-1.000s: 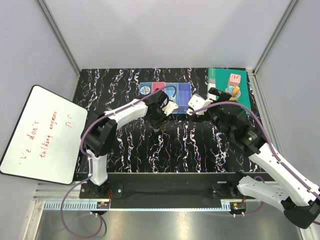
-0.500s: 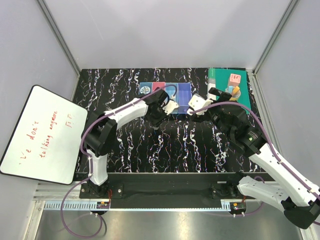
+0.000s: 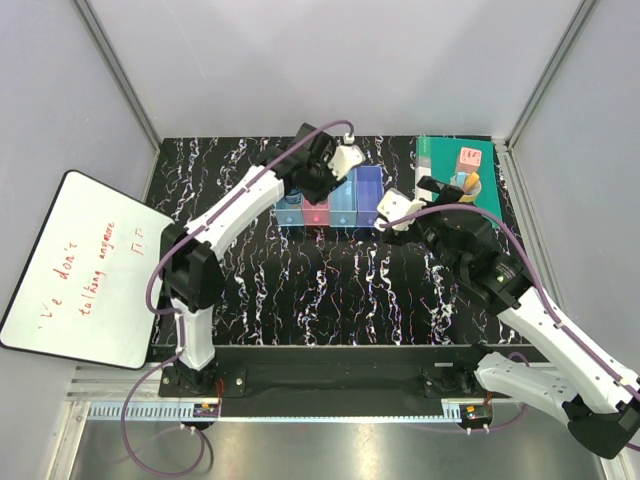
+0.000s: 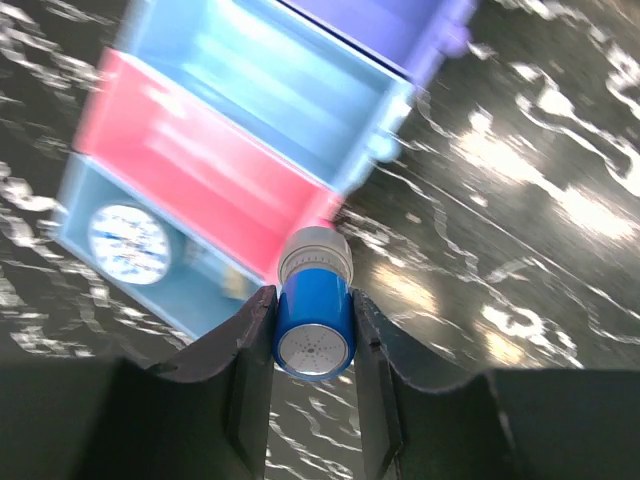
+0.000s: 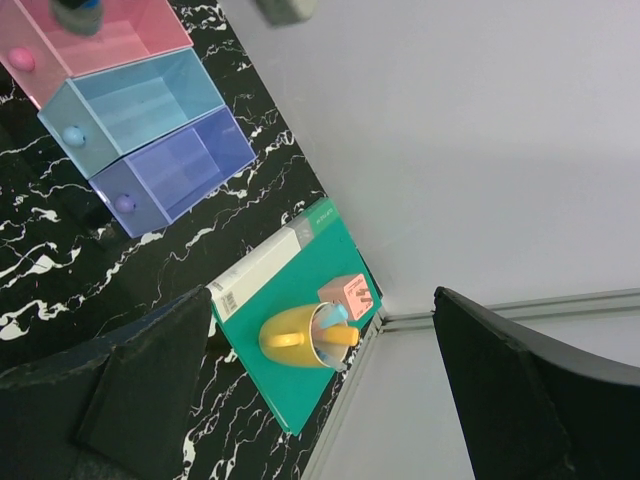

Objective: Sort the stationery into containers
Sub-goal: Place the stationery in the storage box.

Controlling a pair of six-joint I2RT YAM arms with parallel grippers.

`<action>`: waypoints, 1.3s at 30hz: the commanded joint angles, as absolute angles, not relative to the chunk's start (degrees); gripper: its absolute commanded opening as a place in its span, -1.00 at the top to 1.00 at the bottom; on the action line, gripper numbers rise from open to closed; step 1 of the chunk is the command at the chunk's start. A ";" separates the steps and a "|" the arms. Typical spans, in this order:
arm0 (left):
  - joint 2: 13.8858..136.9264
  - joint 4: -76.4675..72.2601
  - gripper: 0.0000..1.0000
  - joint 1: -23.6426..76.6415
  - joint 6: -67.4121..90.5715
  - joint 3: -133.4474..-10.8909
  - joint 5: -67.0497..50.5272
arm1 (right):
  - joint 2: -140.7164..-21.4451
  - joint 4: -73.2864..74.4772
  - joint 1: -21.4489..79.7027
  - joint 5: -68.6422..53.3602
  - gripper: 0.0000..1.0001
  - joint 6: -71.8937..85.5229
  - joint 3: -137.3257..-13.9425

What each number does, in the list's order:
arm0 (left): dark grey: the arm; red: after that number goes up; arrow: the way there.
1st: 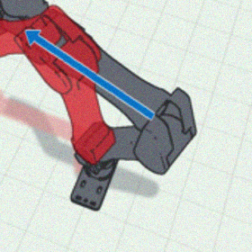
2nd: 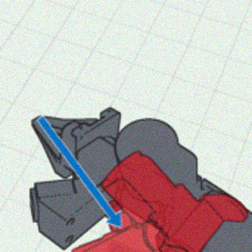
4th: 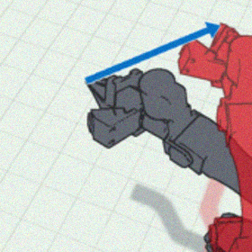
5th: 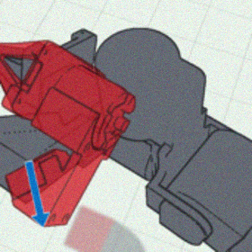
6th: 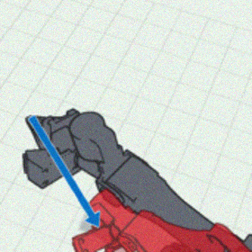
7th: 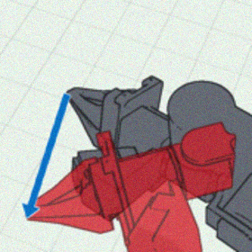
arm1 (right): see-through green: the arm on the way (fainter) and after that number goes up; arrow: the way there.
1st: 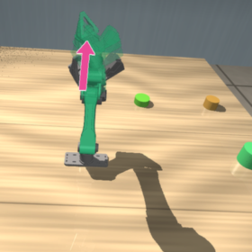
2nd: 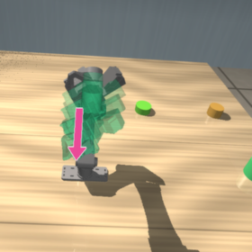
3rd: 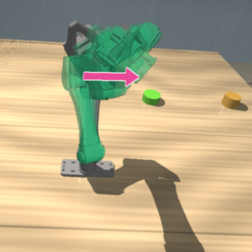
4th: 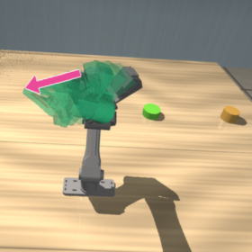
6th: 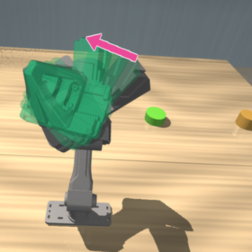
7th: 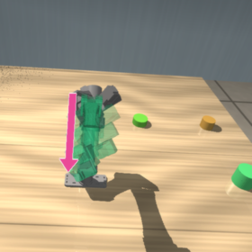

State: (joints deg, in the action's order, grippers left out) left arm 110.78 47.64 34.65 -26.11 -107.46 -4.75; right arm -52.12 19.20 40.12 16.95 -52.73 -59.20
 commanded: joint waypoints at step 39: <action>140.01 35.16 0.46 28.74 -37.00 -129.81 3.43 | -51.42 16.35 39.46 16.96 -1.00 -46.93 -55.11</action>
State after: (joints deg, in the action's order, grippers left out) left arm 139.83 39.05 28.99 -36.18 -127.61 2.44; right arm -51.99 19.14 39.88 16.95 -48.16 -55.20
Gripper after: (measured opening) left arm 0.354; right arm 0.994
